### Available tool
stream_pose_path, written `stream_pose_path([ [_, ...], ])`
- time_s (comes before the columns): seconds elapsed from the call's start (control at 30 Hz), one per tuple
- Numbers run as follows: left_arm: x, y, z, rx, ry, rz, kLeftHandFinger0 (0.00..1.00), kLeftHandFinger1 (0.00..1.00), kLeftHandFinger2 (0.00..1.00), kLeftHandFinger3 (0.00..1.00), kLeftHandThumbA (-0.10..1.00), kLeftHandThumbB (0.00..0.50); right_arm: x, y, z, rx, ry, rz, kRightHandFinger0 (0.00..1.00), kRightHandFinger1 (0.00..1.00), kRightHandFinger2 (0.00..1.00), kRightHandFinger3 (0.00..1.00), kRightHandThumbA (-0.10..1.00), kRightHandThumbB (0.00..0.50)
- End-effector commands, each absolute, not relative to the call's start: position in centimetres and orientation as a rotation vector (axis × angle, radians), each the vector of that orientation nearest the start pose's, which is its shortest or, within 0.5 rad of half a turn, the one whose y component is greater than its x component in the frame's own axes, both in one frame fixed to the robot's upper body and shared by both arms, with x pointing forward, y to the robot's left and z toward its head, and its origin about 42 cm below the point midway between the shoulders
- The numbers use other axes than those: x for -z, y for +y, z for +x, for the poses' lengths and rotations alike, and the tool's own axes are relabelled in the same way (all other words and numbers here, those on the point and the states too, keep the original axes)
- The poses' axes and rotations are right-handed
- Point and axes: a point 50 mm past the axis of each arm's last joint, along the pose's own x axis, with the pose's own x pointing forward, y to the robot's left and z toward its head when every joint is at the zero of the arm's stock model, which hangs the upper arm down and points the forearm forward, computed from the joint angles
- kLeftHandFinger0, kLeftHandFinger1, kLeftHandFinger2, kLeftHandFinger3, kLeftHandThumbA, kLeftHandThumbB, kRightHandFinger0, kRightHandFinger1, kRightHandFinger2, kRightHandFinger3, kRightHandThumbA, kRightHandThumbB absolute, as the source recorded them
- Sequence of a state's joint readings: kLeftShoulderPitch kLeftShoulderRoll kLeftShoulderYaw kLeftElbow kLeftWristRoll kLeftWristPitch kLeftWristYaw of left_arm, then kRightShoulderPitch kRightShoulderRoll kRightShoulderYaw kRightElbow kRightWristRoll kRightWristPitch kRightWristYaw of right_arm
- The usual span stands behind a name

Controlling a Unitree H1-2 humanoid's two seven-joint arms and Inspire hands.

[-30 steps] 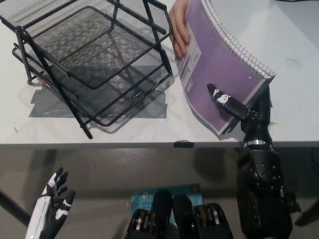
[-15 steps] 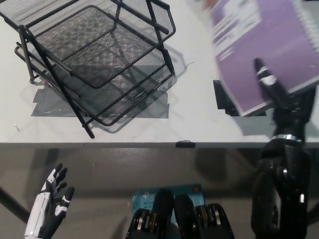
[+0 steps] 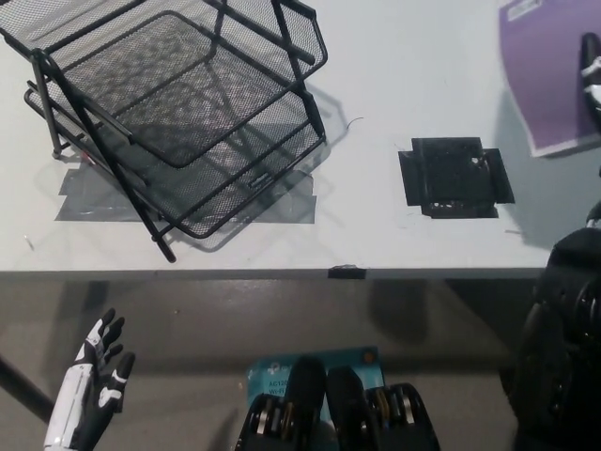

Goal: A person hands a notebook to the robot and the robot grabs it with its right hand and places it in the file tray kept in the centre of the desk infront of it.

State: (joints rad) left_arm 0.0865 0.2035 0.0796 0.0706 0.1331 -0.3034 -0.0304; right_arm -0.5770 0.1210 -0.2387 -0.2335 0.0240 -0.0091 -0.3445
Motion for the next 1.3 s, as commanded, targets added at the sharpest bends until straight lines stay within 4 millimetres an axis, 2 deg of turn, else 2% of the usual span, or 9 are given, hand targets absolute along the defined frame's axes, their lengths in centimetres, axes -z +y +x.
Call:
stream_pose_path([
  [0.0,-9.5,30.8,25.5,-0.019,-0.197,0.366,0.97,1.0,1.0,1.0,0.87,0.433,-39.4,-16.4,38.1,0.267,-1.038,0.002,0.0,0.0,0.0,0.0,0.75,0.007],
  [0.1,-9.5,30.5,25.6,-0.019,-0.196,0.373,0.97,1.0,1.0,1.0,0.87,0.435,-40.1,-14.7,39.3,0.243,-1.097,-0.186,0.0,0.0,0.0,0.0,0.83,0.006],
  [0.13,-9.5,30.5,25.6,-0.02,-0.195,0.376,0.96,1.0,1.0,1.0,0.87,0.428,-40.3,-14.4,39.5,0.235,-1.104,-0.204,0.0,0.0,0.0,0.0,0.79,0.049],
  [0.23,-9.5,30.4,25.5,-0.014,-0.197,0.379,0.95,1.0,1.0,1.0,0.87,0.418,-41.5,-12.7,40.8,0.182,-1.172,-0.301,0.0,0.0,0.0,0.0,0.81,0.0],
  [0.57,-9.2,30.6,24.9,-0.016,-0.191,0.381,0.95,1.0,1.0,1.0,0.87,0.418,-43.7,-9.5,44.6,0.153,-1.151,-0.424,0.0,0.0,0.01,0.04,0.91,0.002],
  [0.67,-9.0,30.5,24.6,-0.004,-0.195,0.371,0.96,1.0,1.0,1.0,0.86,0.397,-44.4,-8.6,45.3,0.12,-1.168,-0.424,0.0,0.0,0.15,0.18,0.89,0.0],
  [0.87,-9.0,30.6,24.6,0.004,-0.193,0.367,0.97,1.0,1.0,1.0,0.87,0.406,-45.1,-7.9,46.1,0.116,-1.198,-0.442,0.0,0.0,0.26,0.18,0.96,0.01],
  [1.1,-9.1,30.7,24.6,0.003,-0.193,0.372,0.96,1.0,1.0,1.0,0.87,0.401,-46.9,-7.2,46.1,0.149,-1.363,-0.563,0.0,0.0,0.22,0.3,0.81,0.0],
  [1.27,-9.1,30.7,24.5,0.005,-0.188,0.371,0.98,1.0,1.0,1.0,0.88,0.393,-46.4,-6.5,46.0,0.139,-1.446,-0.693,0.0,0.0,0.15,0.33,0.9,0.0],
])
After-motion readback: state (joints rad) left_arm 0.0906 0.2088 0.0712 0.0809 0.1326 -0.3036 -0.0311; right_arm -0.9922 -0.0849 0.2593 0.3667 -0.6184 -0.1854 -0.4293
